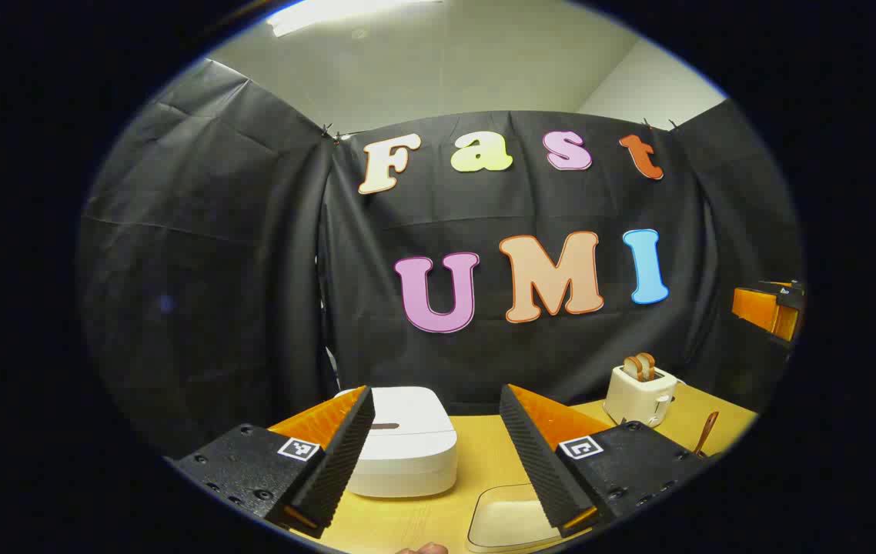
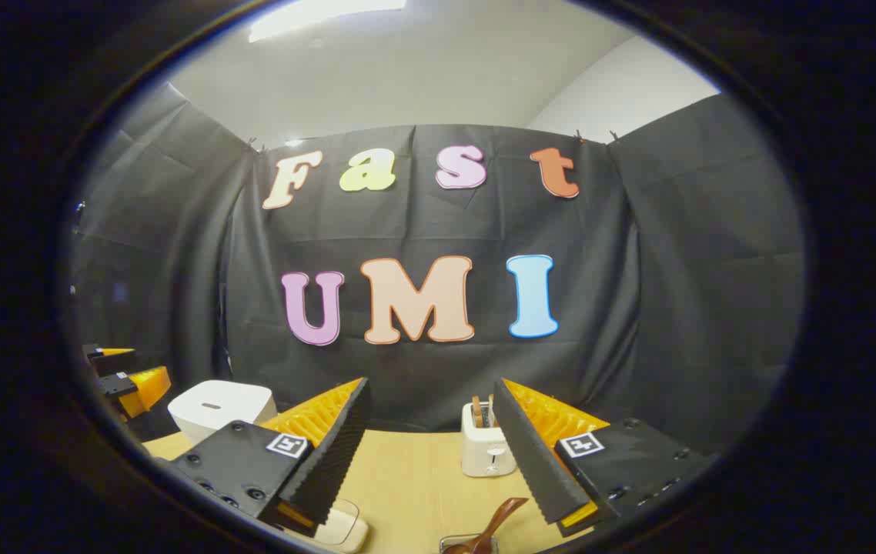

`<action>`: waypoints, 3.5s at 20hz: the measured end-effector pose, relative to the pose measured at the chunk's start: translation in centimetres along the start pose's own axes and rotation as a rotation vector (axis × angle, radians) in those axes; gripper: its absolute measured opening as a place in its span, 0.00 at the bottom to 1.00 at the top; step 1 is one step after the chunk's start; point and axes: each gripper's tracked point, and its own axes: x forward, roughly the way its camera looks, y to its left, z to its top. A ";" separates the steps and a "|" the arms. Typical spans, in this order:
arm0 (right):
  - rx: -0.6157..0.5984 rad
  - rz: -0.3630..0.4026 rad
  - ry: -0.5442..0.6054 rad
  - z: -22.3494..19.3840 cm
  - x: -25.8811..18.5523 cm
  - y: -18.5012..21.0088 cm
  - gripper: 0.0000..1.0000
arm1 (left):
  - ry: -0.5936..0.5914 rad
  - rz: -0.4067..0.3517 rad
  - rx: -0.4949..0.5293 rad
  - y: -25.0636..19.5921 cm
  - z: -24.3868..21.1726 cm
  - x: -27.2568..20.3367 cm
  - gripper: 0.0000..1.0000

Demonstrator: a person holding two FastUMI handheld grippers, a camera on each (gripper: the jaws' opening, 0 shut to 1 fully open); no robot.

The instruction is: Close the left gripper, press the button to open the rice cooker; take a wooden spoon from the chopstick holder with the right hand, scoop a spoonful of rice and pour it into the rice cooker, then put the wooden spoon back into the chopstick holder.

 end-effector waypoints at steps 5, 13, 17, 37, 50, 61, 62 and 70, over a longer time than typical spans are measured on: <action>0.002 -0.002 -0.002 -0.2 0.3 0.2 1.00 | -0.014 0.013 0.017 0.4 0.4 0.2 0.96; 0.014 -0.018 0.002 -0.7 0.5 0.6 1.00 | -0.030 0.023 0.025 1.0 1.2 0.8 0.96; 0.016 -0.020 0.013 -1.3 0.5 0.9 1.00 | -0.027 0.020 0.031 1.0 1.1 1.1 0.96; 0.013 0.010 0.007 -0.6 0.6 2.2 1.00 | -0.044 0.021 0.019 2.4 2.1 2.3 0.39; -0.008 -0.004 0.006 -0.6 0.5 3.1 1.00 | -0.036 0.046 0.011 5.0 0.5 5.2 0.00; -0.063 -0.079 0.011 -0.1 -0.3 2.2 1.00 | 0.064 0.122 0.024 9.2 -5.7 11.4 0.00; -0.071 -0.085 0.007 0.0 -0.4 2.2 1.00 | 0.074 0.122 0.021 9.3 -6.4 11.9 0.00; -0.099 -0.100 0.018 0.2 -0.9 2.8 1.00 | 0.179 0.119 -0.004 10.1 -12.1 15.2 0.00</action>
